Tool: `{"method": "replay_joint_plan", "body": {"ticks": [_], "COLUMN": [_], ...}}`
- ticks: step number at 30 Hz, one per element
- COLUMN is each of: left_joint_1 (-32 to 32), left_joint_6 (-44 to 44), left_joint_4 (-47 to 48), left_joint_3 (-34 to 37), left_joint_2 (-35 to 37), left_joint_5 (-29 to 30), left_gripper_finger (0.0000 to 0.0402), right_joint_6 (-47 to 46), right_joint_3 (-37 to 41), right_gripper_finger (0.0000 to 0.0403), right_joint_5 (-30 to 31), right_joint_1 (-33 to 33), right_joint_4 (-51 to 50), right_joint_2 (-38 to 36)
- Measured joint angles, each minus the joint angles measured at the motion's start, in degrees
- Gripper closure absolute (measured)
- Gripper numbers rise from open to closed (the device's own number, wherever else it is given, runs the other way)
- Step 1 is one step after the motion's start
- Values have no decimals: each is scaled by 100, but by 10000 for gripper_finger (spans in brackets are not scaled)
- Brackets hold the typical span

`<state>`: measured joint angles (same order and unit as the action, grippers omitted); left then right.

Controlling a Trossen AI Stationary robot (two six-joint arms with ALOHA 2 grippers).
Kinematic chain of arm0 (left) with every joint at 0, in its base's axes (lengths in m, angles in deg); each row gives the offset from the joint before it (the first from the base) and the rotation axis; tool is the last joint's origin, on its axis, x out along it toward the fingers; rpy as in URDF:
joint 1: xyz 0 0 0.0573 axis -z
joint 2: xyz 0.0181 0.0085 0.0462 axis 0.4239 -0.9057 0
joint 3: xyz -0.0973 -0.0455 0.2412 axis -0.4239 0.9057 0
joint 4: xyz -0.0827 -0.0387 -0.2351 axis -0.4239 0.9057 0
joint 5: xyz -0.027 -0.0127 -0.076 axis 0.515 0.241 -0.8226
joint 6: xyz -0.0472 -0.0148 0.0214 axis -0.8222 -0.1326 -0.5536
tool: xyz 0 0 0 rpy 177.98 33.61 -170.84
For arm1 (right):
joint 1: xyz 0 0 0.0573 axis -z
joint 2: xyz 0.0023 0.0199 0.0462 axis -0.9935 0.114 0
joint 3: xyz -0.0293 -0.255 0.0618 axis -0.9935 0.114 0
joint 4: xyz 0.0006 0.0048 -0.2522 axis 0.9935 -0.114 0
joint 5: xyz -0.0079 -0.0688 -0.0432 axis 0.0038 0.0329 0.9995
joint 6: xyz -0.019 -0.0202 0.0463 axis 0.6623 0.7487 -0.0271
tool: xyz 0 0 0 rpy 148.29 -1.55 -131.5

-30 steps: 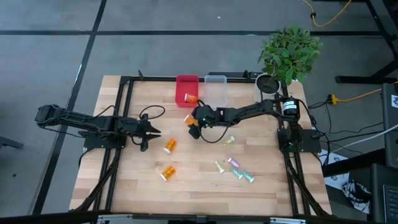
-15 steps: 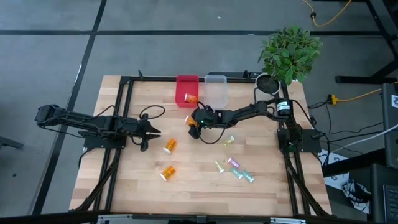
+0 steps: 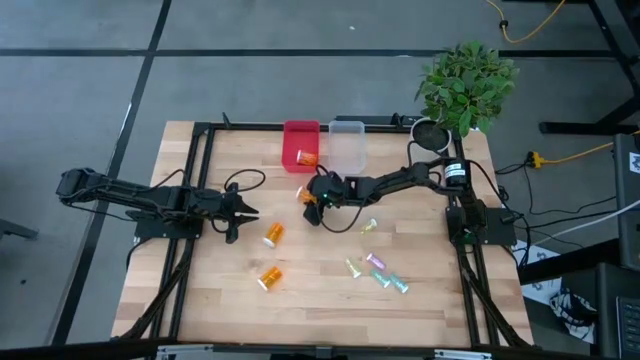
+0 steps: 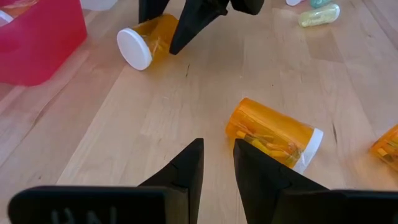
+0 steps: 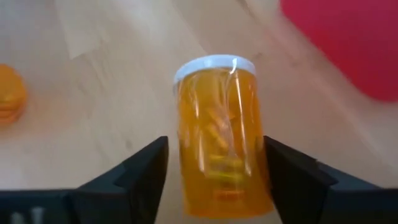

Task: Pick and place medicine bottles into bin by pill shape (circle, oval)
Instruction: Put the large orange pill bottle into the red bin

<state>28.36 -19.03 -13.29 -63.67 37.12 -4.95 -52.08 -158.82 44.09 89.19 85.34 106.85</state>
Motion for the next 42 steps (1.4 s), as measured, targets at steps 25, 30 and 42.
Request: {"method": "replay_joint_plan", "body": {"ticks": [25,30,42], "left_joint_1": [-1,0,-1], "left_joint_6": [2,7,11], "left_joint_4": [-2,0,-2], "left_joint_3": [0,0,0], "left_joint_2": [0,0,0], "left_joint_5": [0,0,0], "left_gripper_finger": [319,319,319], "right_joint_6": [1548,1195,608], "right_joint_3": [-1749,-1753,-1749], "right_gripper_finger": [212,190,124], "right_joint_5": [2115,1888,429], "right_joint_1": [385,700,991], "right_joint_4": [-425,-624,-835], "right_joint_2": [-58,-50,-48]}}
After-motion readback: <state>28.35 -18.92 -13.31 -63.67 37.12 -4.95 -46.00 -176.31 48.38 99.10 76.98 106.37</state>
